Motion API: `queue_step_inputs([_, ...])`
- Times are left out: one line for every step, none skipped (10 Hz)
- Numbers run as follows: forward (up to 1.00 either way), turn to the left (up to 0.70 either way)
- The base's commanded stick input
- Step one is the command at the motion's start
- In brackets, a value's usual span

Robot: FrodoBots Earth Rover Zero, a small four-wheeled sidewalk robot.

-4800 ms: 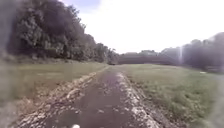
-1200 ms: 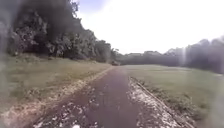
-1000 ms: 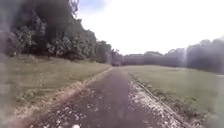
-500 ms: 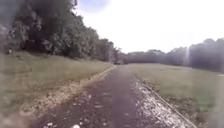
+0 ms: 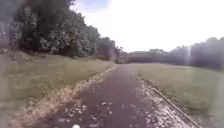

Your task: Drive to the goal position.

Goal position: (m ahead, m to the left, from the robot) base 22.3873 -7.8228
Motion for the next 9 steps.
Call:
queue_step_inputs([0.85,0.0])
queue_step_inputs([0.85,-0.21])
queue_step_inputs([0.85,-0.33])
queue_step_inputs([0.85,-0.34])
queue_step_inputs([0.85,-0.34])
queue_step_inputs([0.85,-0.13])
queue_step_inputs([0.85,-0.03])
queue_step_inputs([0.85,0.0])
queue_step_inputs([0.85,0.0])
